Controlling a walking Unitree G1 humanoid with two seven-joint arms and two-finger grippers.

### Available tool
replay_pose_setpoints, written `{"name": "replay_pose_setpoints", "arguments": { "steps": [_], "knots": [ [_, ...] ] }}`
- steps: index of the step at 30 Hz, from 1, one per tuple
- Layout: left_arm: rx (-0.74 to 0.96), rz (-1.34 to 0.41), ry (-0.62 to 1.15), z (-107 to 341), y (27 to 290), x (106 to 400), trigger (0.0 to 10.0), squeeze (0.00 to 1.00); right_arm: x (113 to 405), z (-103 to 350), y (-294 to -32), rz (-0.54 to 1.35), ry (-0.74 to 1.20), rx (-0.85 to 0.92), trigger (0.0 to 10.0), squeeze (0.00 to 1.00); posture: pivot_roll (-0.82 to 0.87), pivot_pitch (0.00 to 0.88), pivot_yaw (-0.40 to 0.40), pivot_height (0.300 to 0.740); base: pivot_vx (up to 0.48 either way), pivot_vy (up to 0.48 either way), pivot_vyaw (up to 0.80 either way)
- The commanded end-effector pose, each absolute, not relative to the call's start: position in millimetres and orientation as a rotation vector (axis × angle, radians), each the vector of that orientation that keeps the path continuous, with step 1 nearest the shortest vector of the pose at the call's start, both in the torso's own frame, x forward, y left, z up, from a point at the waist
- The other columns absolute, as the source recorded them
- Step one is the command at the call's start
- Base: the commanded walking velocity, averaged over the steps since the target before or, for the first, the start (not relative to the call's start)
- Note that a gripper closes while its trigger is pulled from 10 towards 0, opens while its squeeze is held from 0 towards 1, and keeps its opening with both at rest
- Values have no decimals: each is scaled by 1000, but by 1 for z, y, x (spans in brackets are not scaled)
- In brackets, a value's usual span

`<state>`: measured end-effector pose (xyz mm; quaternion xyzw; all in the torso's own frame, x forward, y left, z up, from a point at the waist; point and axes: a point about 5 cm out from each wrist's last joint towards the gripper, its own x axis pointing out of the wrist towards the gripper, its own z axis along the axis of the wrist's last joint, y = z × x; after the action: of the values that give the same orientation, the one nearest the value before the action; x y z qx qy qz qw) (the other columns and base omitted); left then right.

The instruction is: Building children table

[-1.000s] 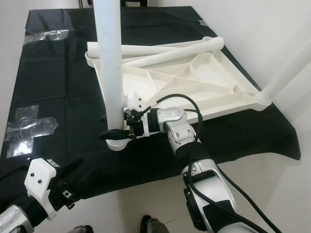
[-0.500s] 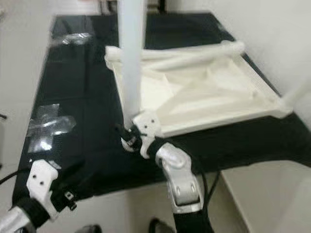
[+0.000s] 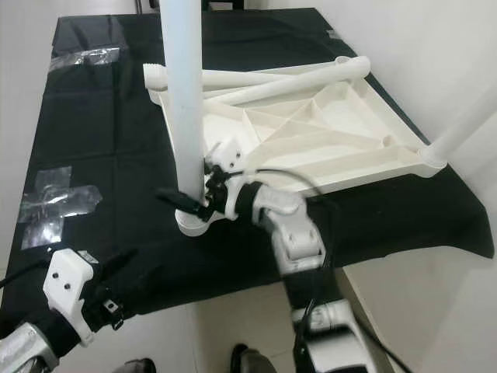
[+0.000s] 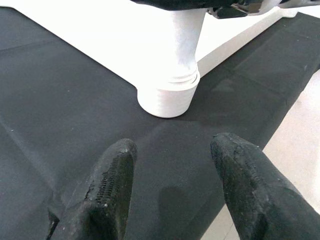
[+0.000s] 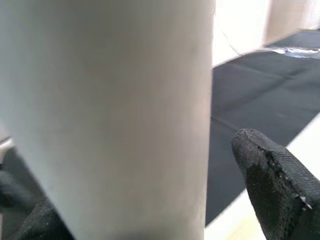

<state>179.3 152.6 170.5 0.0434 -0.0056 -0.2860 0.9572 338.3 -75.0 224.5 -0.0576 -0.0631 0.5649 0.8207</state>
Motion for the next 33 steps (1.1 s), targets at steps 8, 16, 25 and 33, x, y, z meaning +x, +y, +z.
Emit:
{"name": "replay_pose_setpoints", "arguments": {
  "steps": [8, 16, 25, 33],
  "knots": [
    [90, -574, 16, 165, 153, 179, 10000, 0, 356, 228, -79, 1326, -122, -111, 7765, 0, 180, 236, -121, 740, 0, 0, 0],
    [90, -567, 14, 165, 152, 177, 10000, 0, 359, 233, -75, 1482, -92, -78, 0, 0, 179, 240, -128, 740, 0, 0, 0],
    [80, -573, 18, 164, 149, 174, 10000, 0, 357, 196, -87, 1163, -43, -106, 0, 0, 144, 261, -144, 740, 0, 0, 0],
    [76, -584, 28, 163, 151, 173, 10000, 0, 306, 146, -78, 712, 92, -174, 0, 0, 108, 281, -118, 740, 0, 0, 0]
  ]
}}
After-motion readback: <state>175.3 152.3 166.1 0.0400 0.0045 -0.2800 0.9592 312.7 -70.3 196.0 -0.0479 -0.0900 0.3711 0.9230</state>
